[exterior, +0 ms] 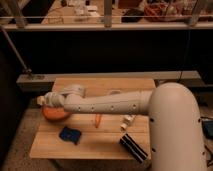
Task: Pick up the ceramic bowl
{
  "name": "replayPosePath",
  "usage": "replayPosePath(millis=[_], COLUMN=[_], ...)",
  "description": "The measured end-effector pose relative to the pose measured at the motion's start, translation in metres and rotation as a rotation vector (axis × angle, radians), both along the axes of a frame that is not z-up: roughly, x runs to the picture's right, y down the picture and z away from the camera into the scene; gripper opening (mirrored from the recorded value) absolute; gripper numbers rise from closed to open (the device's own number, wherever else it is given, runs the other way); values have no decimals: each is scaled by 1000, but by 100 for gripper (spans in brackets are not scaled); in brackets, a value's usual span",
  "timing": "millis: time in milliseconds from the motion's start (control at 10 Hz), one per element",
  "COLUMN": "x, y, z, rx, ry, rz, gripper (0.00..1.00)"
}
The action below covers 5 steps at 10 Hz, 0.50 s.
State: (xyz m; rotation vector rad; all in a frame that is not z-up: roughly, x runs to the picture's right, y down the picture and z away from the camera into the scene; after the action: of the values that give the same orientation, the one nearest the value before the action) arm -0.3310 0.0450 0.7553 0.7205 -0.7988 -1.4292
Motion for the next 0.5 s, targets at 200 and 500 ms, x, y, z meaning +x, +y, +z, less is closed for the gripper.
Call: replayPosePath(millis=[200,500], x=[9,18], y=[-1,-9], z=[6,14], rx=[-71,-111], ry=[40,57], rz=[27,58], gripper=[30,62])
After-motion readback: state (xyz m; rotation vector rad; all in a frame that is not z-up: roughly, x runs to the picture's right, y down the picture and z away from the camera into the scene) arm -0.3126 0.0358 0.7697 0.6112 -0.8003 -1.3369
